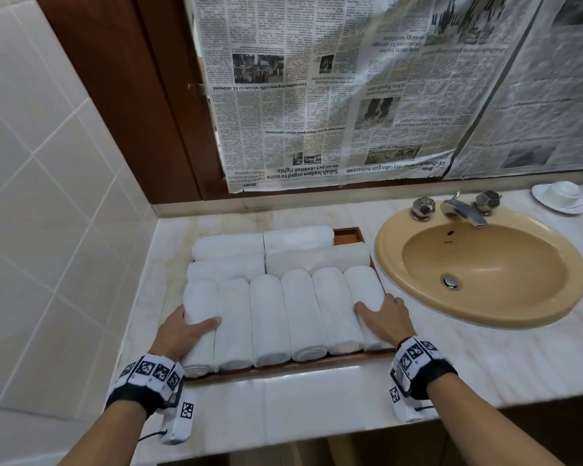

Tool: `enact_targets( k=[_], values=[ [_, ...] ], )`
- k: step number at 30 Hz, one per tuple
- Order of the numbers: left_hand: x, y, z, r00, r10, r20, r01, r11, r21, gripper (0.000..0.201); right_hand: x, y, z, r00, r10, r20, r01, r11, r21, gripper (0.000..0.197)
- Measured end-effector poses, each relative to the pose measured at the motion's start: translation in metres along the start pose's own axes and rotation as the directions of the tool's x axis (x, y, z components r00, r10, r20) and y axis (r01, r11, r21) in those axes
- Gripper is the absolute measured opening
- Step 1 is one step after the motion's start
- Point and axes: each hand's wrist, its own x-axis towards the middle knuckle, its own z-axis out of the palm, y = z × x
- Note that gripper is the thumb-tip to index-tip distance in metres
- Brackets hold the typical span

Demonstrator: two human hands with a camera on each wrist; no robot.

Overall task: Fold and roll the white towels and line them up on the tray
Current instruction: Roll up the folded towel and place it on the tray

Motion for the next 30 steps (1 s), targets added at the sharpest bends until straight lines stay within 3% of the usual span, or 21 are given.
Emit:
enact_targets(
  k=[4,10,14,16,20,24,30],
  values=[
    [-0.004,0.0,0.001,1.0,0.012,-0.028,-0.012,1.0,0.024,0.1,-0.003,-0.001,0.002,1.0,-0.012,-0.028,0.011,1.0,-0.029,0.079],
    [-0.021,0.005,0.008,0.992,0.077,-0.105,-0.07,0.995,0.069,0.077,-0.011,0.003,0.005,0.994,-0.074,-0.081,0.068,0.995,-0.073,0.075],
    [-0.035,0.005,0.013,0.954,0.228,-0.196,-0.195,0.965,0.176,0.07,-0.02,0.004,0.006,0.968,-0.18,-0.173,0.159,0.979,-0.128,0.085],
    [-0.042,0.004,0.019,0.934,0.281,-0.222,-0.226,0.943,0.243,0.081,-0.029,0.001,0.009,0.948,-0.264,-0.178,0.232,0.956,-0.182,0.092],
    [-0.062,0.017,0.044,0.962,0.241,-0.129,-0.165,0.888,0.429,0.1,-0.043,-0.01,0.024,0.953,-0.293,-0.072,0.258,0.914,-0.312,0.1],
    [-0.071,0.027,0.059,0.972,0.205,-0.114,-0.11,0.826,0.552,0.097,-0.042,-0.011,0.035,0.958,-0.287,-0.029,0.252,0.883,-0.397,0.101],
    [-0.067,0.02,0.058,0.972,0.224,-0.076,-0.134,0.788,0.601,0.091,-0.042,-0.012,0.038,0.951,-0.309,-0.017,0.274,0.866,-0.418,0.095]
  ],
)
